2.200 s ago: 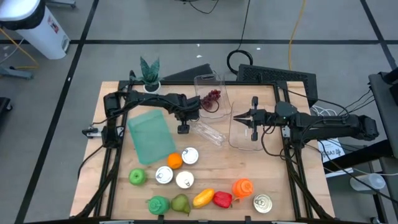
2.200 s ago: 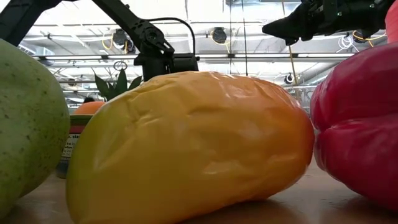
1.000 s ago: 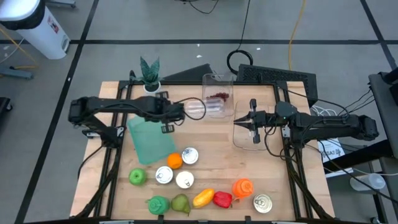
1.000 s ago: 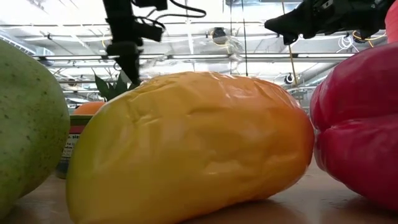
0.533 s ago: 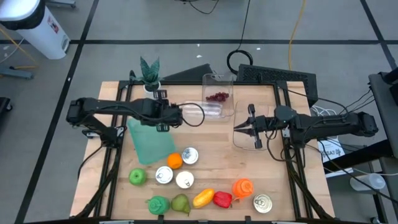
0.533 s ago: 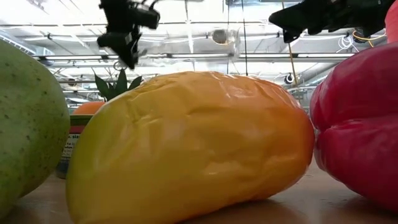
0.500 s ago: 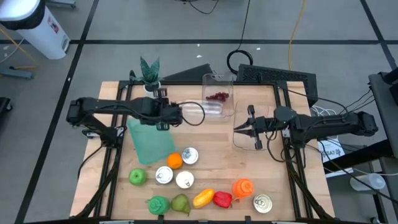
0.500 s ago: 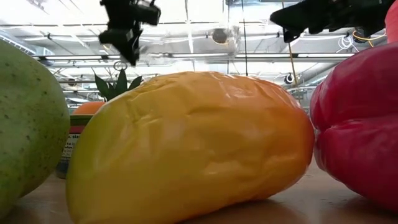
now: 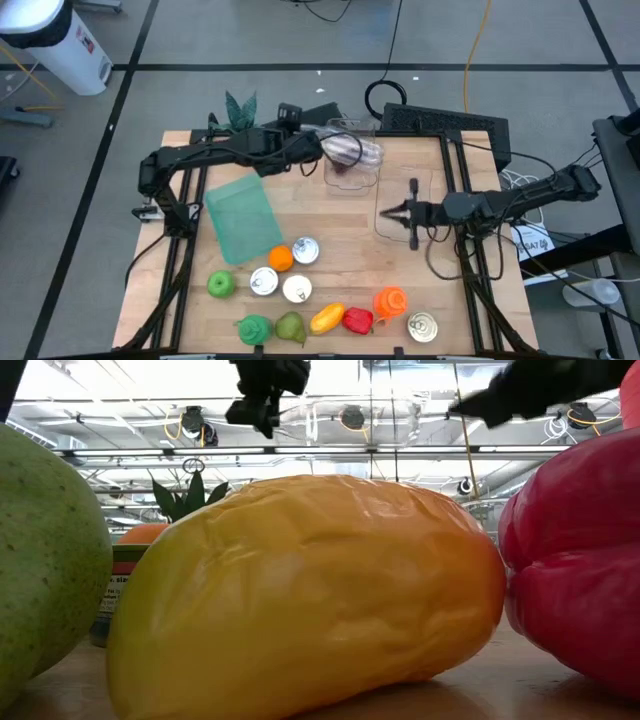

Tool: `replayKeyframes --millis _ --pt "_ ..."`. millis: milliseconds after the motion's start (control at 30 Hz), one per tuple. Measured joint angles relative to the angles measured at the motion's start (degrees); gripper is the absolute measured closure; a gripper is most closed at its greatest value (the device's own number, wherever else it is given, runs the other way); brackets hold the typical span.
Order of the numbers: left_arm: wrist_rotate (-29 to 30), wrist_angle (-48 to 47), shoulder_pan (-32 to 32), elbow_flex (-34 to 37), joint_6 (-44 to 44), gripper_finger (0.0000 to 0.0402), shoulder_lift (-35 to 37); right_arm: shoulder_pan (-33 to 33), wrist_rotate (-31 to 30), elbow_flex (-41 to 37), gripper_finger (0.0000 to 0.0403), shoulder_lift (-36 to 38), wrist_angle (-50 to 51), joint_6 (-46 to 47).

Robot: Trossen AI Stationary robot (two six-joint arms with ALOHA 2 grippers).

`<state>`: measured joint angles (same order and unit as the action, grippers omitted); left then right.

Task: Pick & Place Food Item
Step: Put the transparent water bottle into the right transparent bin

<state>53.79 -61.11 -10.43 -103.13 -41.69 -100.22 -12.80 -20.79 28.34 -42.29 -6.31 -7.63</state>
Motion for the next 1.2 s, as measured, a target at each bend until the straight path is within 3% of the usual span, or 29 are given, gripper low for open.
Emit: replayKeyframes --millis 67,200,333,500,733,1000,1200 --pt "-2.80 2.15 -0.89 -0.04 -0.44 0.0267 0.68 1.02 -5.09 -0.02 0.0400 0.30 3.54 1.34" --pt "-7.24 4.85 -2.19 -0.04 -1.55 0.0267 3.62 5.01 -4.18 -0.02 0.0402 0.25 7.18 2.15" --pt "-6.76 5.94 -2.58 -0.11 -4.19 0.0267 5.42 7.82 -7.32 -0.02 0.0402 0.96 7.93 1.79" --pt "-8.55 4.62 -2.93 -0.04 -0.01 0.0267 6.47 8.23 -14.96 0.12 0.0402 3.35 11.31 6.50" --pt "-11.76 3.61 -2.93 -0.04 2.66 0.0267 7.08 8.14 -8.82 5.50 0.0403 3.11 35.35 27.36" --pt "-15.39 4.29 -2.63 -0.04 4.52 0.0267 7.08 7.83 -7.19 17.05 0.0403 -1.25 61.07 40.77" --pt "-14.95 4.25 -1.89 -0.02 5.12 0.0267 7.08 7.90 -1.49 27.54 0.0403 -6.95 82.48 50.80"
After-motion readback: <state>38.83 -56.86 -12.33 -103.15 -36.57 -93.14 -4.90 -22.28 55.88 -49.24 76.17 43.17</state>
